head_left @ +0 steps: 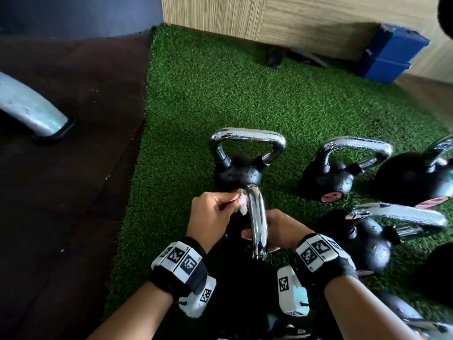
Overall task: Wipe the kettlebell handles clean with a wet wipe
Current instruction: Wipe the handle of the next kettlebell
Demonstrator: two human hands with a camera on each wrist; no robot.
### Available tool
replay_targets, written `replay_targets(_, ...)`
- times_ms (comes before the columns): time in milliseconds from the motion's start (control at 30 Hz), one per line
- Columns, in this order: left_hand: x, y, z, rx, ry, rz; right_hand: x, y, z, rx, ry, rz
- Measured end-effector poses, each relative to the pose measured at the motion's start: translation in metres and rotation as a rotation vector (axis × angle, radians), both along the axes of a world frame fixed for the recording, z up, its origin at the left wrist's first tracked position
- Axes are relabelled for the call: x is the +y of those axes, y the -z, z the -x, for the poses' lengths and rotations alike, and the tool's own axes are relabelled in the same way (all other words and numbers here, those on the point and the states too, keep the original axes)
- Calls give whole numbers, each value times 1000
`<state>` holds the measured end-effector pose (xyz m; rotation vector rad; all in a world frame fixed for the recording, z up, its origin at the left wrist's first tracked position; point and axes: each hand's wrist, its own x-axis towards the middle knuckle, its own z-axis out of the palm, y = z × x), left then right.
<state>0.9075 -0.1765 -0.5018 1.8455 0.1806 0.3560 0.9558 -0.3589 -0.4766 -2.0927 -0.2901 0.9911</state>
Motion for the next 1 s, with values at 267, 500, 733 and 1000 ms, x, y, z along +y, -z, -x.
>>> replay_targets(267,9,-24,11,-59,282,216,-4,2,0,-2,10,-52)
replay_targets(500,17,-32,8,2,338,200,-4,7,-1,-18,13,-75)
replay_targets(733,17,-28,32,30,486,203,-5,6,1,-79,1,-61)
replay_targets(1000,6,-8,68,38,479,257,-1,4,3,-70,20,-66)
